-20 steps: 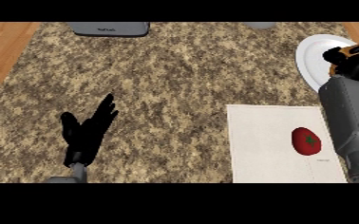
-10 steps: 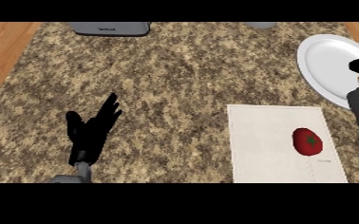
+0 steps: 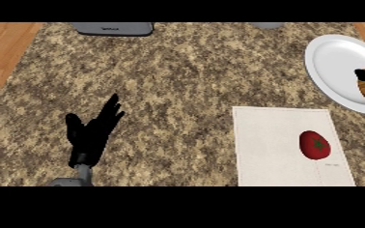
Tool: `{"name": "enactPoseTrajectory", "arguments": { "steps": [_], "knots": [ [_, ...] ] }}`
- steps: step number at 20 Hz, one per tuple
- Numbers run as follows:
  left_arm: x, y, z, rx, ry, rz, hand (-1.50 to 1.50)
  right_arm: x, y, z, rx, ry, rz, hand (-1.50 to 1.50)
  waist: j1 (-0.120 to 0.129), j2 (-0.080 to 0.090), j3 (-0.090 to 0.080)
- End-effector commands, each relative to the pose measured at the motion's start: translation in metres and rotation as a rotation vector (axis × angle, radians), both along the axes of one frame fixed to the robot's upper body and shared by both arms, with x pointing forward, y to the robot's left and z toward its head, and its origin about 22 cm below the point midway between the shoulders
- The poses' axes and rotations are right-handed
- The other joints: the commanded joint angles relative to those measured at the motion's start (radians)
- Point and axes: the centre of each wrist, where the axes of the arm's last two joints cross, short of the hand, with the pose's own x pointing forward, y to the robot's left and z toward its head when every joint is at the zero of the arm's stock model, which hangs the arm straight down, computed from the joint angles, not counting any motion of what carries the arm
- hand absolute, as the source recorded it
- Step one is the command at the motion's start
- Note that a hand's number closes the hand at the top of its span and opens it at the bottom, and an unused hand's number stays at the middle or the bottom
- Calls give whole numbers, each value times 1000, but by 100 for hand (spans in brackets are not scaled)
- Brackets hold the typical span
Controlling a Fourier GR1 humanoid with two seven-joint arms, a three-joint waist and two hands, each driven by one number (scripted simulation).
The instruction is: Pick the croissant from the placemat and place it in the plate
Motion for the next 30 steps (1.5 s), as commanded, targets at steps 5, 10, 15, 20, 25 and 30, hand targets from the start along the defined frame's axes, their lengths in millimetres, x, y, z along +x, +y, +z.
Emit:
{"name": "enactPoseTrajectory", "arguments": {
  "steps": [5,10,15,20,25,30],
  "knots": [
    [6,11,3,4,16,27,0,-9,-16,15,-72,-295,36,-150,-11,1,-1],
    [-1,3,-13,11,53,35,0,-29,-23,-5,-12,-450,24,-150,-30,-9,-6],
    [-14,13,-17,2,58,44,0,-48,-34,-23,76,-522,153,-150,-33,-17,-9],
    [-7,15,-4,6,68,62,0,-80,-21,-61,148,-505,286,-150,-57,-28,-13],
    [-4,27,-15,3,67,75,0,-94,15,-81,162,-447,331,-150,-60,-27,-14],
    [-19,22,-20,9,61,56,0,-115,33,-68,149,-374,348,-150,-55,-27,-14]
  ]
}}
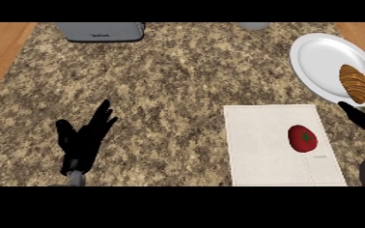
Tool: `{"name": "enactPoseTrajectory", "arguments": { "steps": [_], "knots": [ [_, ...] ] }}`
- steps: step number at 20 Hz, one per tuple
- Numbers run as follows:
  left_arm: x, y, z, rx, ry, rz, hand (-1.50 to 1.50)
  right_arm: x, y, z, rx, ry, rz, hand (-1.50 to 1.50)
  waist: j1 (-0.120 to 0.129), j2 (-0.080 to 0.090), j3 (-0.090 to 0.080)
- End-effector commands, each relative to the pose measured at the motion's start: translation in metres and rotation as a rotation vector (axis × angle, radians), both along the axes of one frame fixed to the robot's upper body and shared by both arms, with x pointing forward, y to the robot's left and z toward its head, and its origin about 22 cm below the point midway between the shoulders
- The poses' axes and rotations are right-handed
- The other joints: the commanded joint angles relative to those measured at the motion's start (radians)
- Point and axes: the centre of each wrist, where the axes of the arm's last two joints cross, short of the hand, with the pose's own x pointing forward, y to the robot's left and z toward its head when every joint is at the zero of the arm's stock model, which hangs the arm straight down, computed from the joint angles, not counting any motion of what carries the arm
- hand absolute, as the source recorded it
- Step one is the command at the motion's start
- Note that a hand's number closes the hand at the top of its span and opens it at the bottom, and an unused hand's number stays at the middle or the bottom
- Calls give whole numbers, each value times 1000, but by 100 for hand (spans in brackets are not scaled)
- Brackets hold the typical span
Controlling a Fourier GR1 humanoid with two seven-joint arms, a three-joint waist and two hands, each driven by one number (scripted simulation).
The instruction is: Pick the croissant from the placemat and place it in the plate
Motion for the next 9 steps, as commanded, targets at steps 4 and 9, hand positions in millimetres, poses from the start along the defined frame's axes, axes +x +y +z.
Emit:
{"name": "enactPoseTrajectory", "arguments": {
  "steps": [4,9],
  "knots": [
    [4,-10,-17,23,40,2,0,-35,20,15,-8,60,10,-150,4,7,-2],
    [-17,-15,-24,3,37,-3,0,-37,63,-1,-6,75,-1,-150,9,7,-2]
  ]
}}
